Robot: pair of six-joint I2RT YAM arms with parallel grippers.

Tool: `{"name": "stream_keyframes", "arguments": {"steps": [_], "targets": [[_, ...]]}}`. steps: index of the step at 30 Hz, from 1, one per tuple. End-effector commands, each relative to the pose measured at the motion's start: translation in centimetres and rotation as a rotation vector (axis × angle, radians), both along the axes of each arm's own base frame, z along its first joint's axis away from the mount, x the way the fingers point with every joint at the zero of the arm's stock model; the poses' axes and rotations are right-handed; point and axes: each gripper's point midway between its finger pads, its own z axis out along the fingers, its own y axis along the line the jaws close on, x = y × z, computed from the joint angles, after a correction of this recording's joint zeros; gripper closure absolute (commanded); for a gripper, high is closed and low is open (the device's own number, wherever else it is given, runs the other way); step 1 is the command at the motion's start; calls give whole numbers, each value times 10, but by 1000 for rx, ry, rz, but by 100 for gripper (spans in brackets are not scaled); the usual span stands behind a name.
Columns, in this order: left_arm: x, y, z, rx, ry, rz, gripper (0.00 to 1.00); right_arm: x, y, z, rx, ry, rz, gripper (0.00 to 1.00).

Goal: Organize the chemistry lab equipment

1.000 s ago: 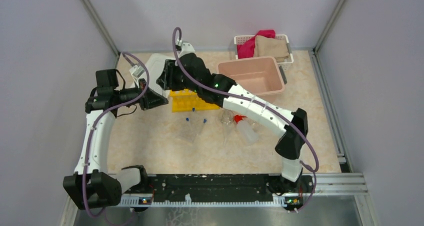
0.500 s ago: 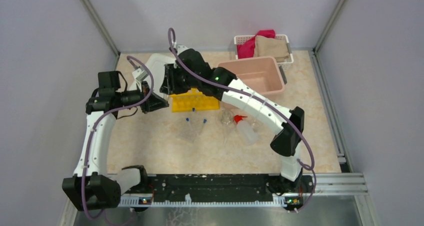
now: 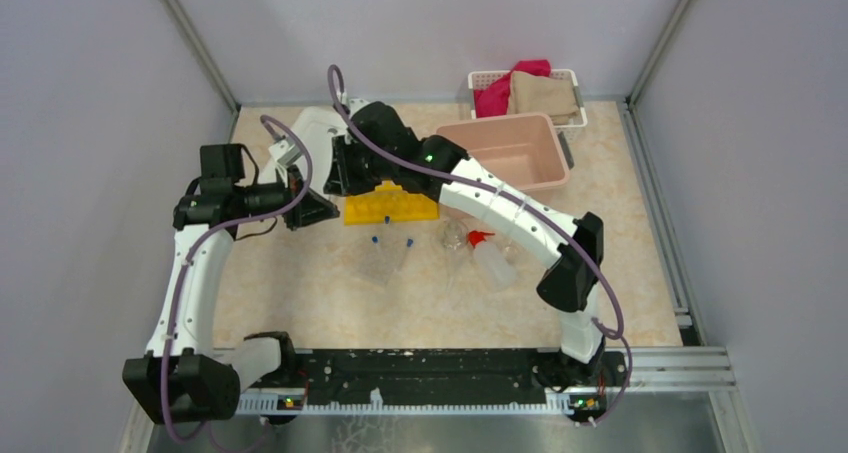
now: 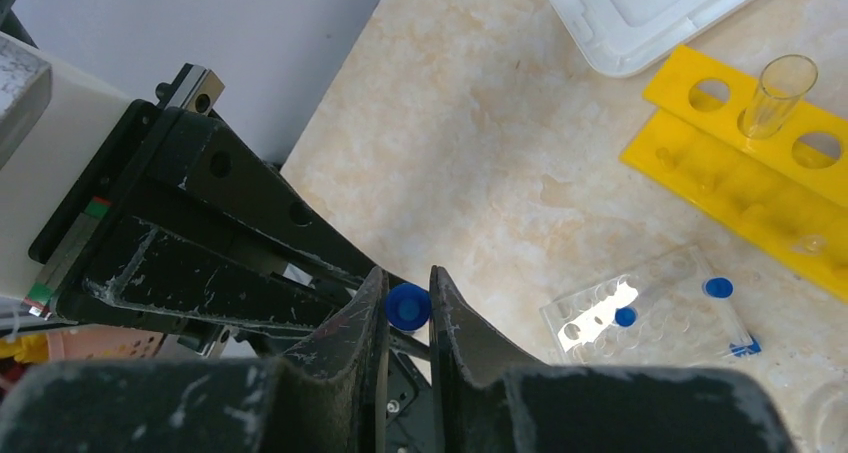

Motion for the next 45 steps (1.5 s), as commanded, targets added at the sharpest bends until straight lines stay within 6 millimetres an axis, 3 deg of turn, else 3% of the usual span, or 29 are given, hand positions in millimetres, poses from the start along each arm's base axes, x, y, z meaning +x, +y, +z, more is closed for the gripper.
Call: {"name": "stream_keyframes", "arguments": {"steps": [1, 4, 5, 6, 9, 10, 13, 19, 32, 45], "targets": [[1, 0, 7, 22, -56, -5, 80, 3, -2, 26, 34, -57, -4, 100], [9, 5, 3, 42, -38, 42, 18, 8, -18, 23, -9, -85, -61, 100], [13, 7, 2, 53, -37, 64, 4, 8, -23, 21, -25, -98, -68, 100], [17, 9, -1, 65, -32, 89, 2, 11, -32, 19, -43, -122, -96, 100], [34, 22, -12, 108, 27, 209, 1, 14, -52, 8, -81, -179, -137, 100], [40, 28, -17, 119, 51, 249, 1, 13, -59, -8, -109, -181, -141, 100], [56, 46, -35, 146, 125, 344, 1, 5, -66, -30, -137, -229, -134, 100], [73, 79, -55, 139, 243, 457, 1, -27, -47, -67, -173, -357, -38, 100], [74, 89, -64, 145, 286, 493, 1, -36, -12, -124, -153, -432, 29, 100], [79, 96, -74, 139, 322, 505, 1, -25, -11, -164, -224, -443, -2, 100]]}}
